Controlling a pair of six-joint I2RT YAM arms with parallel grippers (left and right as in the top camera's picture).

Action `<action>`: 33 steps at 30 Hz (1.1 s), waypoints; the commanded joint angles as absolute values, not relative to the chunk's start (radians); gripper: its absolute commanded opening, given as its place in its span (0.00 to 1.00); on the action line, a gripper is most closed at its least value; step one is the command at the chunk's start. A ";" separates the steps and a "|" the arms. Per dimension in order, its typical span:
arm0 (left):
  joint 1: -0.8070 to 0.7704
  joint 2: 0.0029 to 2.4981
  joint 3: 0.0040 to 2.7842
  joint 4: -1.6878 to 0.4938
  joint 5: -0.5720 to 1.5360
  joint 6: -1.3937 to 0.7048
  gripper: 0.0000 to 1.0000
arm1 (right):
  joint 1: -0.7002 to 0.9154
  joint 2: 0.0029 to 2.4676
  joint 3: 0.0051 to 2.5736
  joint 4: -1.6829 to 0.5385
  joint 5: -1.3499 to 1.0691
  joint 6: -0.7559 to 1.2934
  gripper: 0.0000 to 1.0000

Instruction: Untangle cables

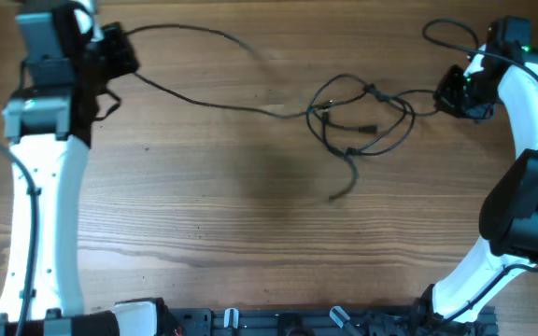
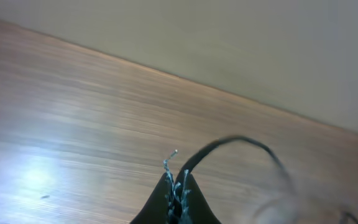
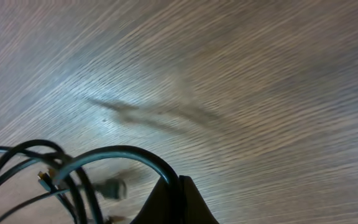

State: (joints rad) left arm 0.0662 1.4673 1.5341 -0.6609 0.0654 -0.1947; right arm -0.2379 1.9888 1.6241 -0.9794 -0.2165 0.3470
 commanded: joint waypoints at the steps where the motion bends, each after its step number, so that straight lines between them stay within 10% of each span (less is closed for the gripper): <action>1: 0.068 1.436 1.547 -0.670 0.215 -0.171 0.04 | -0.235 1.993 1.628 -0.959 -0.354 0.252 0.08; 28: 0.128 1.415 1.565 -0.423 0.411 -0.300 0.04 | 0.168 1.991 1.633 -0.987 -0.571 0.057 0.21; 33: 0.094 1.423 1.565 -0.487 0.419 -0.300 0.04 | 0.191 1.951 1.716 -0.986 -0.579 0.097 0.52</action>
